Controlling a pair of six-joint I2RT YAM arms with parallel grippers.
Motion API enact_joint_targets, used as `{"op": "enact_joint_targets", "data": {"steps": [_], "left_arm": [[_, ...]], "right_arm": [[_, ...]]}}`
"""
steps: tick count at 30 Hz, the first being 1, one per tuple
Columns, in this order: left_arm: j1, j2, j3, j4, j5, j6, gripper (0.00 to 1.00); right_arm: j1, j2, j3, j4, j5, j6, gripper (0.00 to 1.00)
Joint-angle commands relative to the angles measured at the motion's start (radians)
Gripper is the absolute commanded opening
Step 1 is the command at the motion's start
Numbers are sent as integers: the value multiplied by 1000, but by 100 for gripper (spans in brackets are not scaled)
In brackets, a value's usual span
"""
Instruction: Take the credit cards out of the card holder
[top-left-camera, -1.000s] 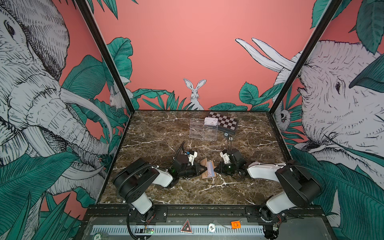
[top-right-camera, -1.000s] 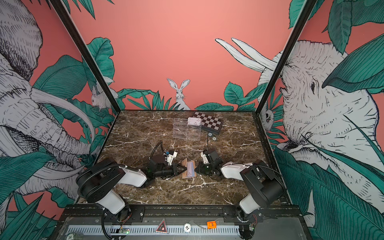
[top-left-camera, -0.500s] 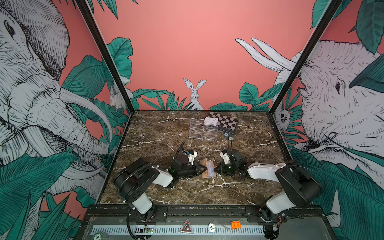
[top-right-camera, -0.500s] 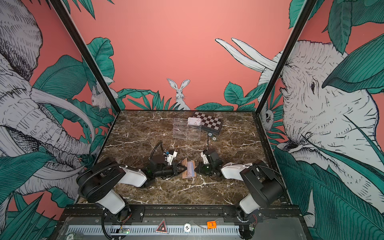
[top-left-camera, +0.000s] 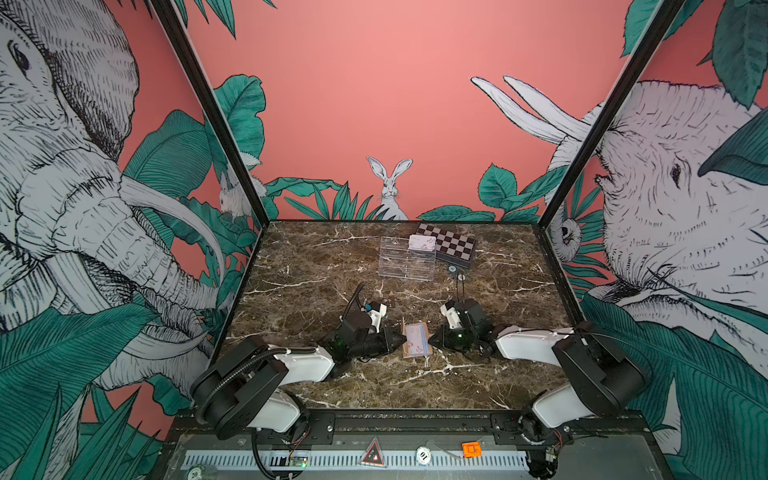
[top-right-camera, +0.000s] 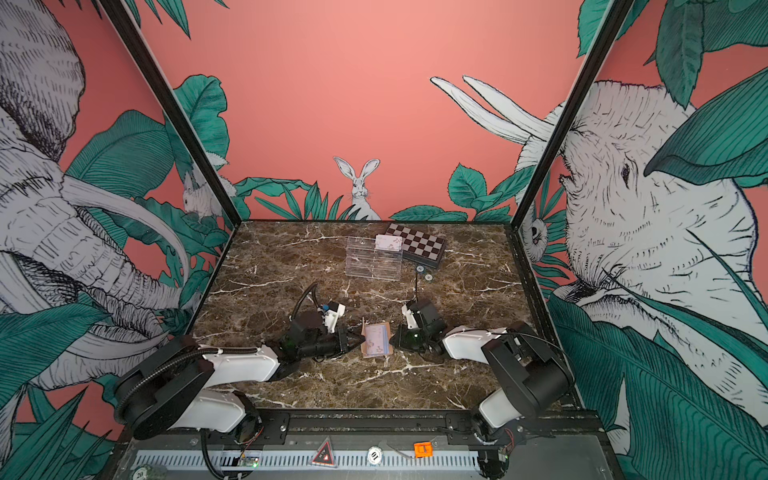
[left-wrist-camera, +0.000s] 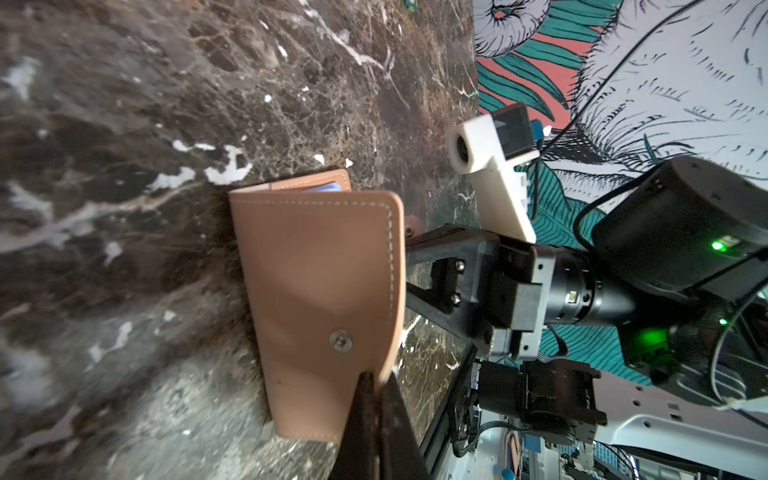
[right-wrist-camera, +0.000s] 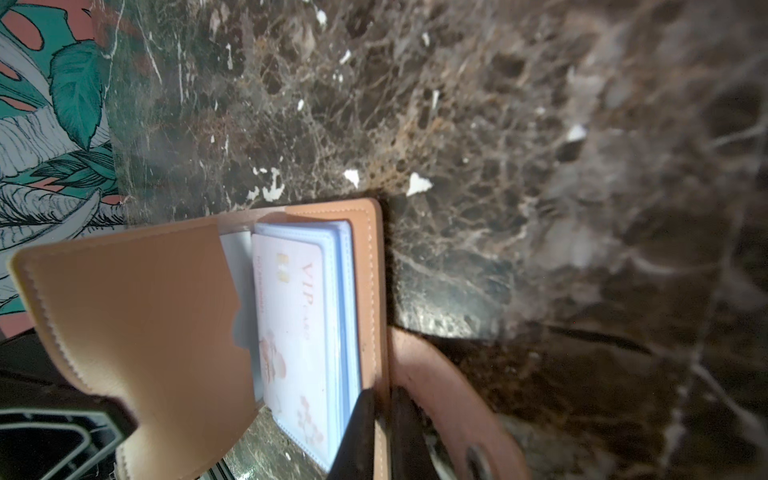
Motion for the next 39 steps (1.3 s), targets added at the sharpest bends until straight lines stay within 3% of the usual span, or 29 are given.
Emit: {"op": "enact_joint_targets", "data": {"steps": [1,9,17,24,27,32,39], "left_arm": [[-2,-27,-18,-196,-56,54,0],[-2,-102,3,-405,-135,104,36],[-2,-302,72,-728,-302,133,68],[-2,-428,163,-837,-323,155,72],[-2,-409,183,-745,-226,128,69],[-4,-296,166,-523,-76,30,54],[-4,-171,122,-338,-32,-50,47]], "right_arm": [[12,-2,-29,-84,27,11,11],[24,-23,-31,-86,33,28,11],[25,-93,-4,-187,76,-2,14],[24,-191,64,-308,128,-49,19],[24,-214,78,-275,101,-40,18],[24,-210,77,-167,43,7,14],[24,-135,48,-45,7,61,10]]}}
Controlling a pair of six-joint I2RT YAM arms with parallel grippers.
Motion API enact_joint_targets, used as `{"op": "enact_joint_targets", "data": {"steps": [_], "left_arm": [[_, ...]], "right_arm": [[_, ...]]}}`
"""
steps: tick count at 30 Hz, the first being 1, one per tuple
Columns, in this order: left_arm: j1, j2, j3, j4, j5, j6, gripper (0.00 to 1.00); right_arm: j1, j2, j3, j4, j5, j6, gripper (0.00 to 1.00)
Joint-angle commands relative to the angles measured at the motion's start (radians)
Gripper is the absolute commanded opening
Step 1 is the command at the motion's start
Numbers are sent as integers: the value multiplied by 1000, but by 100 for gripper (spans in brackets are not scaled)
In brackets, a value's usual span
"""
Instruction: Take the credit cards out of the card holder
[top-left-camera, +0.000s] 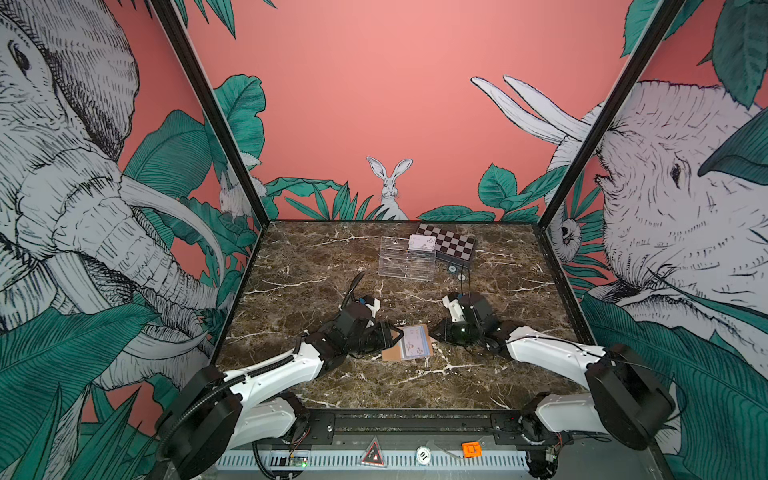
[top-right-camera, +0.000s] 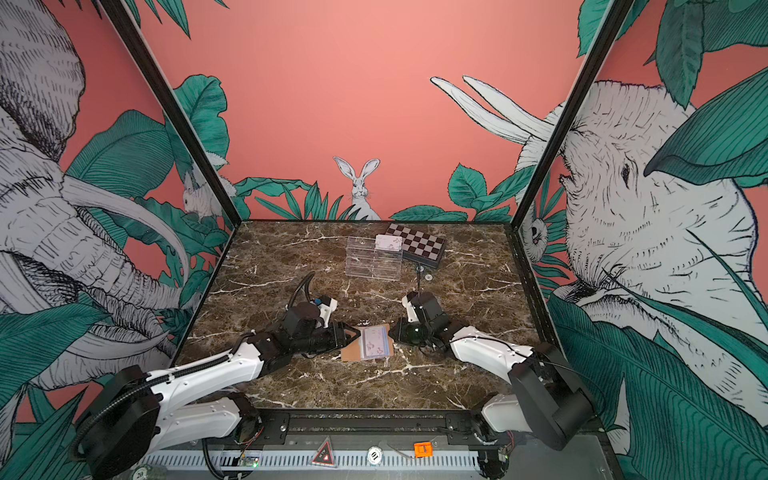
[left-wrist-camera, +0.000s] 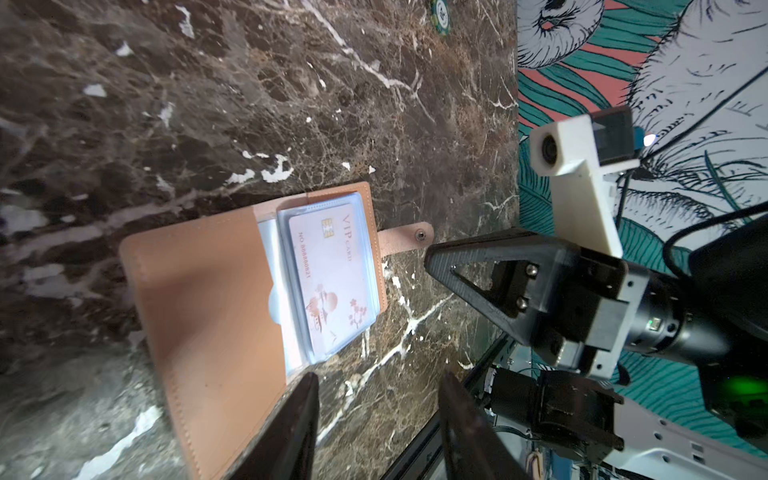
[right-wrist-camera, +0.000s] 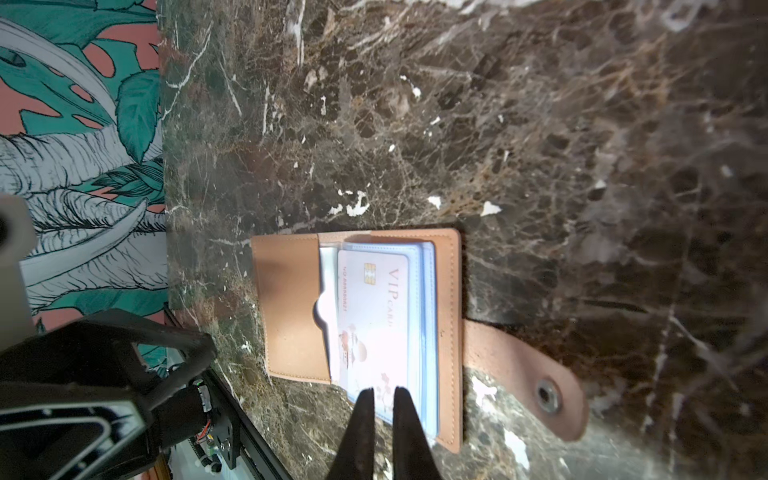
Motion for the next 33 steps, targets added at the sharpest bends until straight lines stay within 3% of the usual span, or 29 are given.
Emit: {"op": "enact_joint_targets", "data": {"steps": [1,18,33], "left_arm": [[-4,37,-23,127,47,-58,47],[-4,261,-130,470,70,-177,42],[-4,344,-169,586,56,-182,35]], "right_arm": [[5,29,-17,96,-22,33,10],[8,164,-44,211,-42,52,8],[33,188,-39,231,-38,66,8]]}}
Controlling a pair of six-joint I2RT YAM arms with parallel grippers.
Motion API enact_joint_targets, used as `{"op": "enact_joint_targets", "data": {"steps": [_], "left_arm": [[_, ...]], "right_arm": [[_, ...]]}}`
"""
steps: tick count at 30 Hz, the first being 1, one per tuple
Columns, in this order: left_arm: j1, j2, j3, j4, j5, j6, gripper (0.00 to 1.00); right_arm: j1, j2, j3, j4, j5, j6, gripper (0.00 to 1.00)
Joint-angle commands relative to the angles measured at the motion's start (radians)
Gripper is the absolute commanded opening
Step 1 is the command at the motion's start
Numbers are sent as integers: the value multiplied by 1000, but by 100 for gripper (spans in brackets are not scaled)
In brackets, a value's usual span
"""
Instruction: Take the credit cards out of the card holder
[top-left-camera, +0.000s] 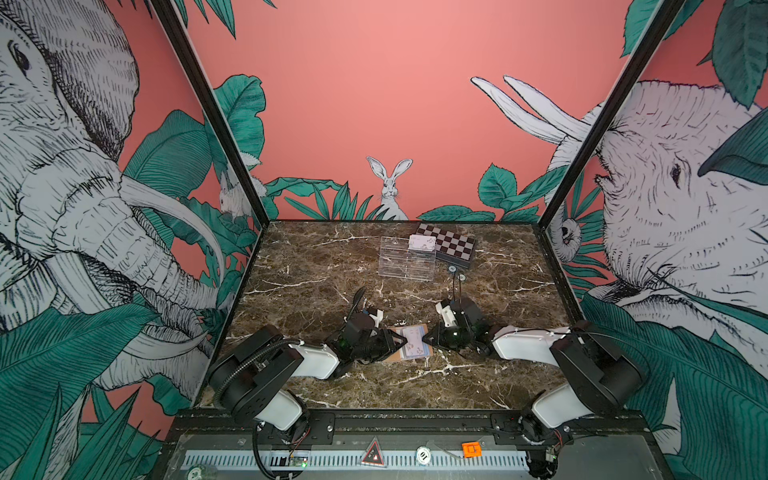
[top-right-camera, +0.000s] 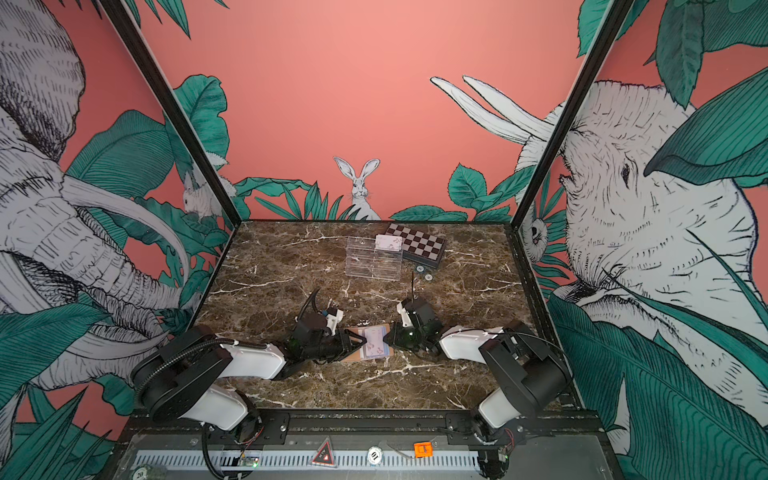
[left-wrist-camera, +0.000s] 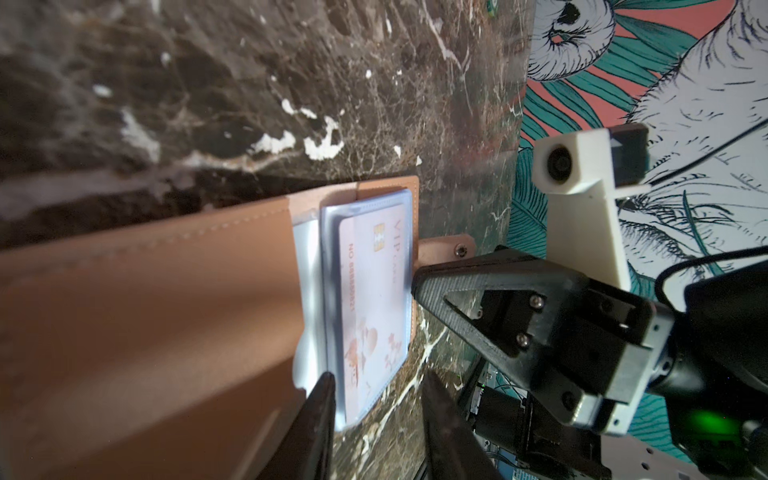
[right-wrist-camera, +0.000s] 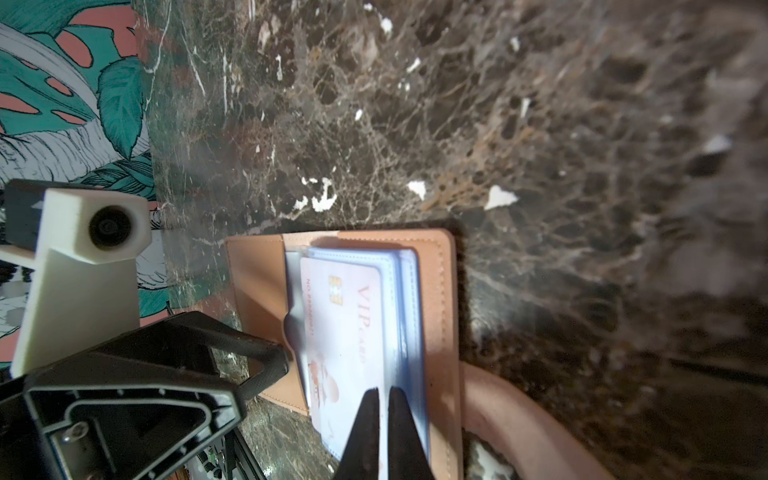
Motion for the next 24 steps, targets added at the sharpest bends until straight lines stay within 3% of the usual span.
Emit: {"op": "enact_joint_targets", "data": {"steps": [1,9,24], "left_arm": [[-4,25,-24,65,-6,-13,35],[-4,96,-46,195,-6,-39,31],[-4,139,-62,267,-9,-44,16]], "right_arm": [[12,17,2,28,2,9,8],[32,36,-3,45,7,20,7],[42,54,-4,46,11,18,7]]}}
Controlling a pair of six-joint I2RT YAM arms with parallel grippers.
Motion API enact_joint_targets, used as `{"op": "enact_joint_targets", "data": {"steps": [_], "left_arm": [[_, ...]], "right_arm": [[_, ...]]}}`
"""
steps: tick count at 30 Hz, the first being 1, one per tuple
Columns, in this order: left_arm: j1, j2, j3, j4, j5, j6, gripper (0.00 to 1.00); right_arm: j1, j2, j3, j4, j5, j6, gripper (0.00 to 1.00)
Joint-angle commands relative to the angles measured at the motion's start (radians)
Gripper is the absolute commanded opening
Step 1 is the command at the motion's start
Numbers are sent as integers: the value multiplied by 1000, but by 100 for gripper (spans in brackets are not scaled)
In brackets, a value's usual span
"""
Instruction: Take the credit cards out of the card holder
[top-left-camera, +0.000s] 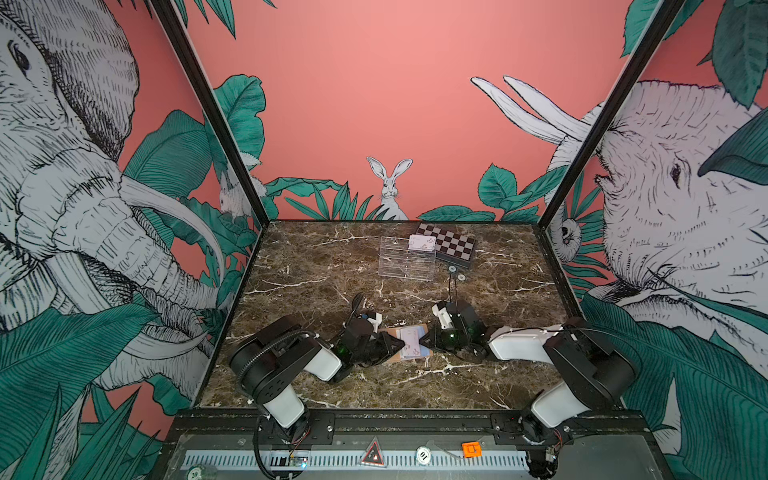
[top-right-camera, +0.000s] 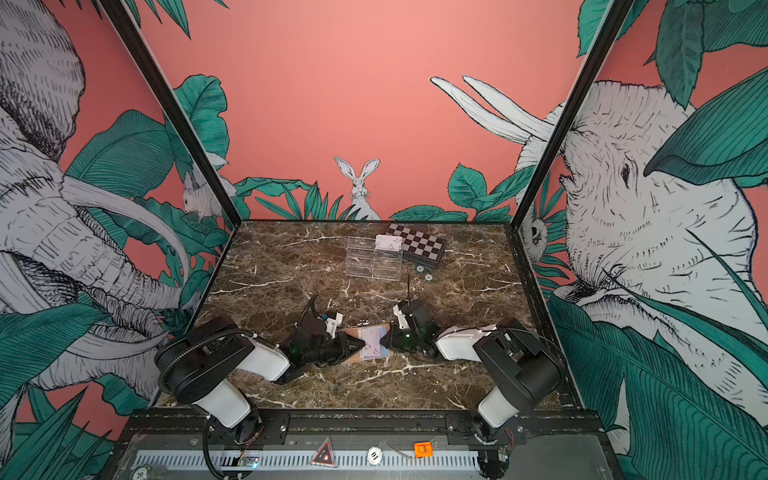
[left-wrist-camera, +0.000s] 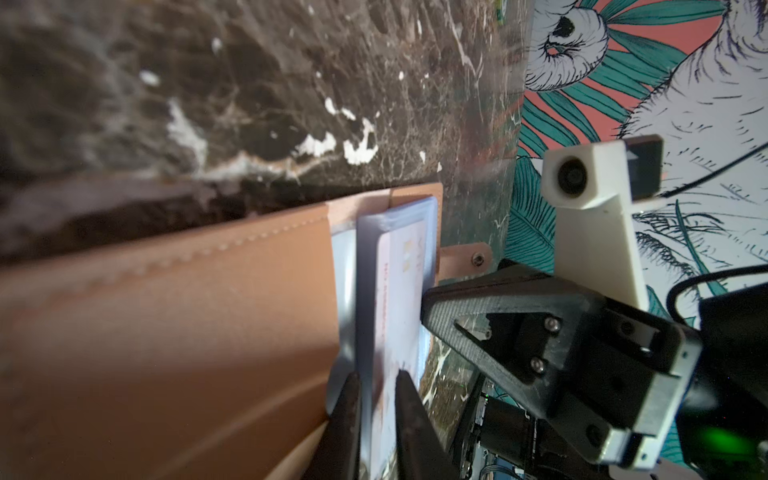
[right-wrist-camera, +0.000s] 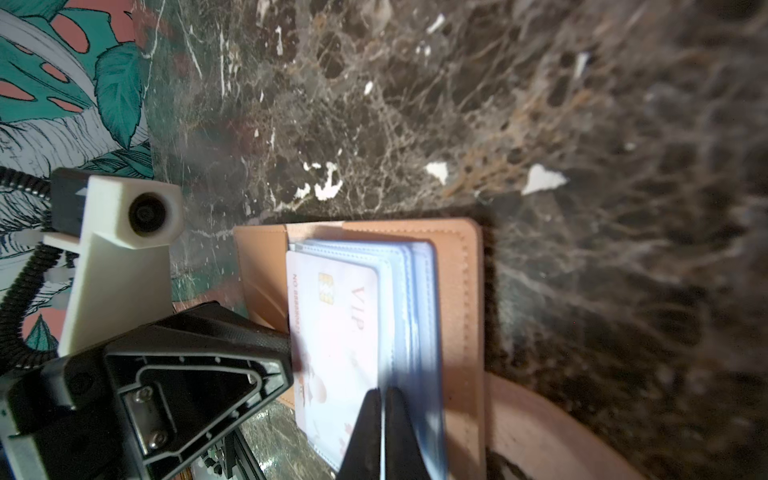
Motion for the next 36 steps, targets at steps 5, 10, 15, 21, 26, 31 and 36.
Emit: {"op": "enact_joint_targets", "data": {"steps": [5,10,15,21,26,31,36], "left_arm": [[-4,17,-17,52,2,-8,4],[-4,-15,-44,18,-17,-4,0],[-1,-84,-61,-74,-41,17,0],[-1,-169,-52,-223,-58,57,0],[0,-164,-48,-212,-56,64,4],[-1,-108,-45,-135,-37,40,28],[0,-64,-40,-86,-27,31,28]], "right_arm": [[13,21,-4,5,13,-1,6],[13,20,-6,-5,17,-4,6],[13,21,-4,-13,17,-6,7],[14,24,-1,-19,18,-10,6],[14,25,-1,-19,16,-10,6],[15,18,-3,-24,18,-11,6],[16,13,-3,-21,19,-10,6]]}}
